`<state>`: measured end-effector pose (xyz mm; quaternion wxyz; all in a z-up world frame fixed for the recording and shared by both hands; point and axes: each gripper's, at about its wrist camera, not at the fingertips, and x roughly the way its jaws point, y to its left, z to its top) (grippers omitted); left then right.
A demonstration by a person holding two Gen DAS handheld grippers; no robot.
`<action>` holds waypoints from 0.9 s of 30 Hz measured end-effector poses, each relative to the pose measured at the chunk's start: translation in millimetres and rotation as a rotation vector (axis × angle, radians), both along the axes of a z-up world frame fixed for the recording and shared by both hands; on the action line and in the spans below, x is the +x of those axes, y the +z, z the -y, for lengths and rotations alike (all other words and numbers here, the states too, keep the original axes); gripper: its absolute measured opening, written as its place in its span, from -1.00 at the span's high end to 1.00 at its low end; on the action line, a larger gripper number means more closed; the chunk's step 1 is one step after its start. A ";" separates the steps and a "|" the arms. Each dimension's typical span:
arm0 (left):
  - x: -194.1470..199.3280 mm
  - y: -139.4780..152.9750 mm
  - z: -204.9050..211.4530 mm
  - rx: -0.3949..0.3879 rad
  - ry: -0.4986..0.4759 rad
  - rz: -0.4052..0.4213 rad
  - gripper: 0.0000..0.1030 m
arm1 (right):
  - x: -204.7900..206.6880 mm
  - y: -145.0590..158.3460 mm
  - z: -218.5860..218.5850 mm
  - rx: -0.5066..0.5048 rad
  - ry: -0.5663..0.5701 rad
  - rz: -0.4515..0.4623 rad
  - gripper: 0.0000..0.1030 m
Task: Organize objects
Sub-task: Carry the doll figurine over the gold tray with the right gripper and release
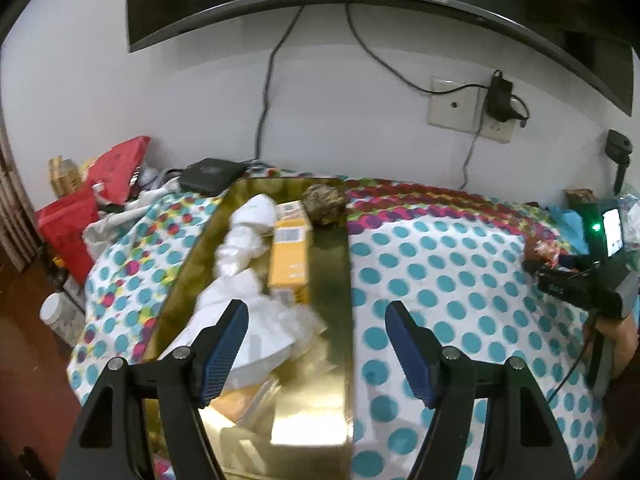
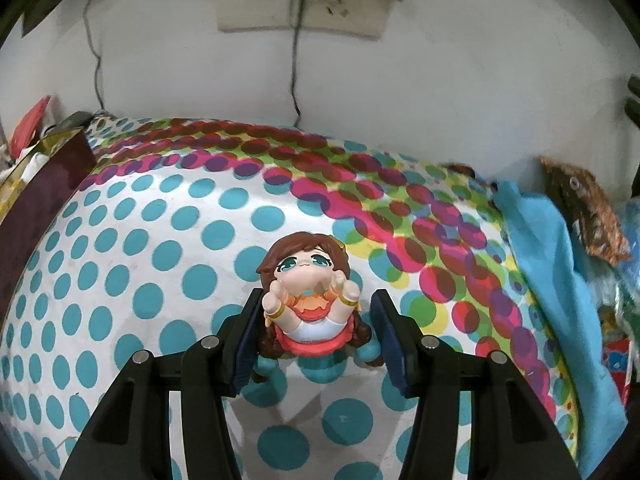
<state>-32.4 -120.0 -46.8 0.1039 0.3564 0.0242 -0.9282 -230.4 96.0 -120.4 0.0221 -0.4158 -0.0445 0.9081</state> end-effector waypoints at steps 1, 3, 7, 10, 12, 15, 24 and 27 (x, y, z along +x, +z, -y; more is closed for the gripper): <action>4.6 -0.4 2.4 -0.007 0.012 0.001 -0.42 | 2.3 1.8 3.2 0.016 0.010 -0.013 0.02; 13.3 -1.1 8.0 -0.003 0.012 0.006 -0.42 | 6.1 4.2 7.8 0.011 0.028 -0.018 0.02; 26.7 1.5 20.4 0.001 0.037 0.000 -0.42 | 14.1 14.2 25.9 -0.020 0.060 -0.030 0.02; 34.7 6.4 28.6 0.003 0.060 -0.019 -0.42 | 19.5 28.0 46.4 -0.036 0.109 -0.051 0.02; 38.1 9.0 31.8 -0.002 0.067 -0.026 -0.42 | 24.3 37.9 62.2 -0.040 0.149 -0.068 0.02; 43.3 12.8 38.6 0.014 0.078 -0.036 -0.42 | 31.8 53.6 90.4 -0.060 0.211 -0.090 0.02; 66.3 20.1 67.5 0.017 0.141 -0.065 -0.42 | 40.3 72.0 180.2 -0.172 0.360 -0.093 0.01; 72.8 21.6 76.8 0.017 0.166 -0.072 -0.42 | 44.6 76.0 203.3 -0.199 0.400 -0.084 0.01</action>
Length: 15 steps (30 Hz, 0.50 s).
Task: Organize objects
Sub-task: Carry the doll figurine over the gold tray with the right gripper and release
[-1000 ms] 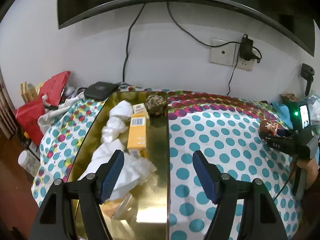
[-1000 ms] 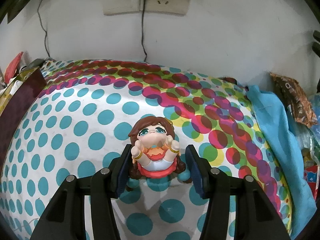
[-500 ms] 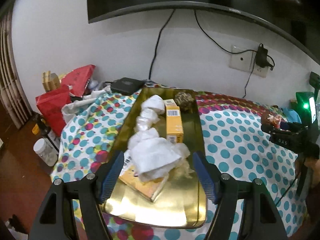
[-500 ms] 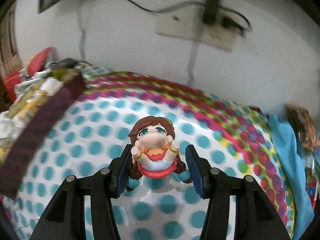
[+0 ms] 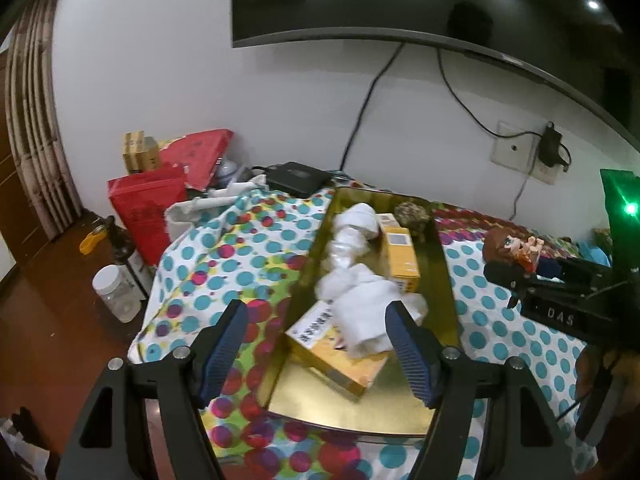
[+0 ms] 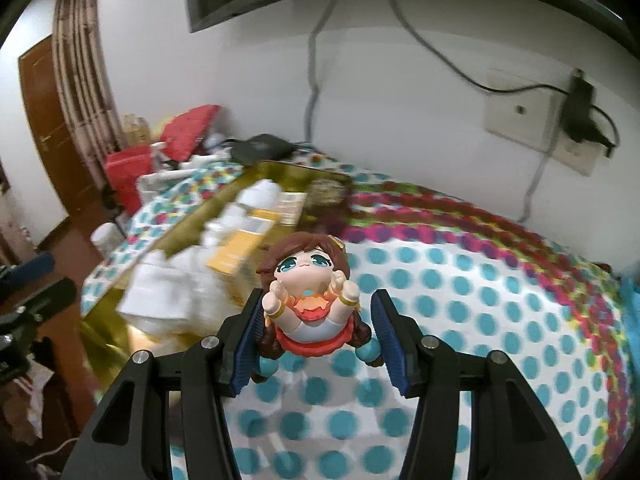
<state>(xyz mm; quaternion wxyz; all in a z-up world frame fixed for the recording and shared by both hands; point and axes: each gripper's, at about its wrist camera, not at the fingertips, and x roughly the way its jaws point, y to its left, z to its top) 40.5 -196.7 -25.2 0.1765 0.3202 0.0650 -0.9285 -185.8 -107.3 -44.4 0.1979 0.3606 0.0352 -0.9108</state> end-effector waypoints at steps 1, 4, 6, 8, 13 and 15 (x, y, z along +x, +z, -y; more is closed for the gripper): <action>2.0 0.4 3.3 0.000 0.008 -0.002 -0.42 | 1.7 1.1 9.4 0.005 0.019 -0.003 0.01; 7.2 1.3 12.4 0.007 0.024 -0.008 -0.42 | 5.5 0.8 27.7 -0.009 0.060 0.013 0.01; 8.5 1.6 17.8 0.008 0.036 -0.005 -0.42 | 11.6 -0.3 42.4 -0.001 0.094 0.020 0.01; 10.0 2.1 22.6 0.008 0.047 -0.011 -0.42 | 18.3 -2.0 54.7 0.014 0.125 0.022 0.01; 11.4 -0.9 32.8 0.026 0.069 -0.009 -0.42 | 35.2 -10.7 83.4 0.079 0.196 0.032 0.01; 12.2 -2.9 36.0 0.046 0.065 -0.008 -0.42 | 40.0 -16.3 92.0 0.114 0.210 0.033 0.01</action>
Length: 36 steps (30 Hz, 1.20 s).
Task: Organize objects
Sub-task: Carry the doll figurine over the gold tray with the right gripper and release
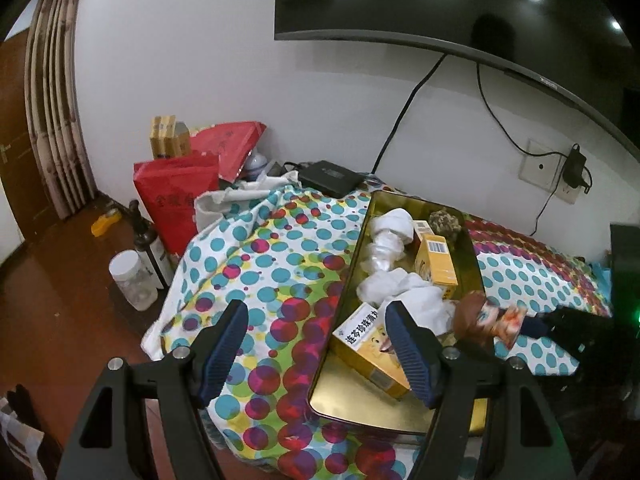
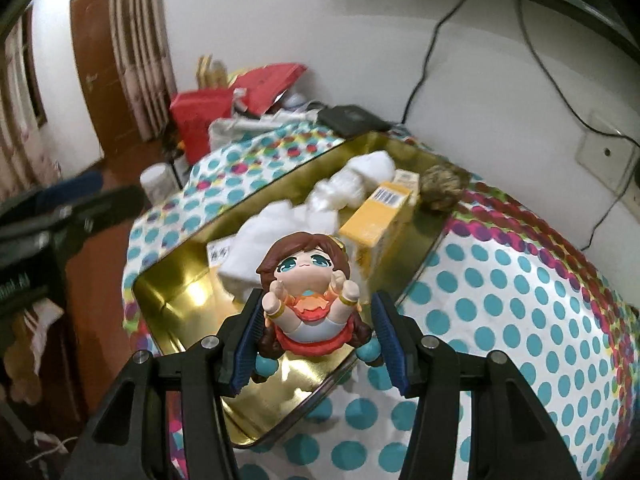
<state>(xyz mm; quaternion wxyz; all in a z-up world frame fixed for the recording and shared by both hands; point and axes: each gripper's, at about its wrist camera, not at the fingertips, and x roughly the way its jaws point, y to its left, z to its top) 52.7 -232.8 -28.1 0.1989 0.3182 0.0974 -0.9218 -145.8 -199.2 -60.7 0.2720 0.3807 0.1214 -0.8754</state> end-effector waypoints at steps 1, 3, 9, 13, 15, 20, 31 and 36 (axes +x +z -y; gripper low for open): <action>0.1 -1.0 1.3 0.003 0.001 0.002 -0.42 | 2.9 -3.0 3.5 0.014 0.000 -0.002 0.01; 0.2 -1.9 3.6 0.001 0.004 0.006 -0.42 | 8.2 -8.5 9.3 0.038 -0.003 -0.008 0.01; 4.4 -0.5 9.7 0.002 0.024 0.003 -0.42 | 9.3 -12.0 13.3 0.055 -0.049 -0.008 0.01; 8.8 2.2 13.1 -0.008 0.036 0.000 -0.42 | 10.6 -13.1 16.2 0.054 -0.064 0.003 0.01; 10.1 3.1 12.8 -0.023 0.033 0.001 -0.42 | 12.2 -13.5 17.8 0.059 -0.062 0.009 0.01; 14.3 4.3 15.0 -0.028 0.029 -0.002 -0.42 | 16.2 -14.1 21.2 0.067 -0.065 0.022 0.00; 17.4 2.5 19.5 -0.001 0.013 0.006 -0.42 | 24.1 -8.9 26.7 0.044 -0.068 0.049 0.06; 12.5 3.7 4.4 -0.011 -0.030 0.024 -0.42 | 26.6 -4.9 23.1 0.029 -0.095 0.055 0.03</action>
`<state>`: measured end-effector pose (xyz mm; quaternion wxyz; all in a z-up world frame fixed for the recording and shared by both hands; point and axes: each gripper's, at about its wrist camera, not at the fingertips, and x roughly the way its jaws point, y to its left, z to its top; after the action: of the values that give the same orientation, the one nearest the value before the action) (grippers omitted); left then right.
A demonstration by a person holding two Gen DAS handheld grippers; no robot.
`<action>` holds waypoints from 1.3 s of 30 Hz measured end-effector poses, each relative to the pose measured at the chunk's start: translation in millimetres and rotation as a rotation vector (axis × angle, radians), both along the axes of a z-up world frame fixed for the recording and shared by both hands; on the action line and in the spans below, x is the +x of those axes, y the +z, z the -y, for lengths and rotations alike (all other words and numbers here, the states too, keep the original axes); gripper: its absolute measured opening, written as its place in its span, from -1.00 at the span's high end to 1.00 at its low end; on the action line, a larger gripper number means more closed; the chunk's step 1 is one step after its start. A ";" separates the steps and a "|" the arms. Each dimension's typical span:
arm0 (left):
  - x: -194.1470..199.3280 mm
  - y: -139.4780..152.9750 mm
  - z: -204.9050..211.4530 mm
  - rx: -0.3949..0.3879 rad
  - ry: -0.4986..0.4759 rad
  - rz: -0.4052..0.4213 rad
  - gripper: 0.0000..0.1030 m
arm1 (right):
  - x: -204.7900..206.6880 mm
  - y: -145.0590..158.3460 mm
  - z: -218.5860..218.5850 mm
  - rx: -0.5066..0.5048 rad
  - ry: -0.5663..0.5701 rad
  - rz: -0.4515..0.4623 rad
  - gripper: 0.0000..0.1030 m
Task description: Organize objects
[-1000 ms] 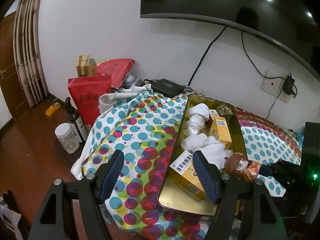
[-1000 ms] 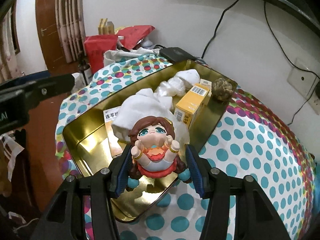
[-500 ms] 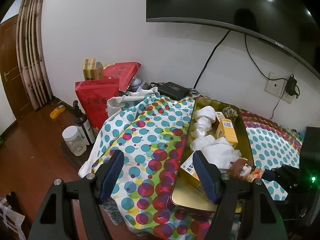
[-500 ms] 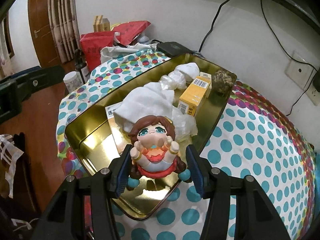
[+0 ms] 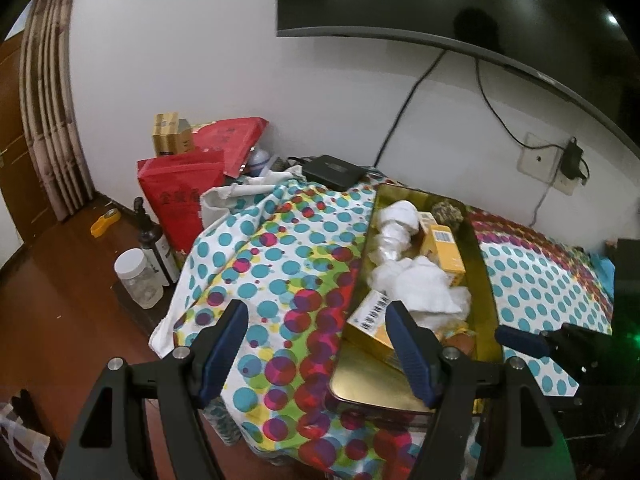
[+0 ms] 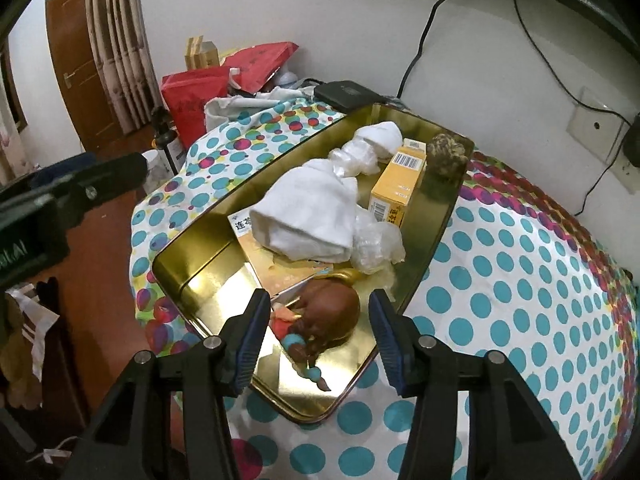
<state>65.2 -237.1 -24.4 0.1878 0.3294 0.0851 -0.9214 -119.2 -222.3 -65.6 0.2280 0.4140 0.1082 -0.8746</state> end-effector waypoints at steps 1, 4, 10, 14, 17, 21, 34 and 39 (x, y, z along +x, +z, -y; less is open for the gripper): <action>-0.8 0.8 -3.2 0.000 -0.007 0.002 -0.42 | 1.5 2.2 -0.5 0.002 -0.006 -0.008 0.02; -3.0 2.8 -13.0 -0.008 -0.015 0.013 -0.42 | 4.4 7.9 -3.0 -0.001 -0.032 -0.013 -0.10; -4.7 6.9 -26.0 -0.008 -0.025 0.023 -0.42 | 13.8 21.4 -13.9 0.013 -0.095 -0.063 -0.55; -7.8 9.3 -35.8 -0.015 -0.047 0.037 -0.42 | 19.9 31.5 -25.9 -0.010 -0.125 -0.068 -0.69; -9.2 11.6 -44.6 -0.009 -0.071 0.040 -0.42 | 25.7 38.3 -31.2 -0.007 -0.145 -0.064 -0.79; -11.3 15.9 -57.3 -0.023 -0.108 0.045 -0.42 | 38.2 44.3 -34.4 0.017 -0.158 -0.066 -0.85; -10.6 27.5 -80.3 -0.018 -0.178 0.055 -0.43 | 77.2 55.6 -58.7 0.016 -0.213 -0.016 -0.94; -10.4 31.2 -98.7 -0.042 -0.223 0.074 -0.43 | 90.5 58.1 -65.2 0.017 -0.229 0.005 -0.97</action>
<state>54.9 -138.5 6.9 0.0940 0.3664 0.0217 -0.9254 -28.7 -157.1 -7.5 0.1231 0.4278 0.0672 -0.8929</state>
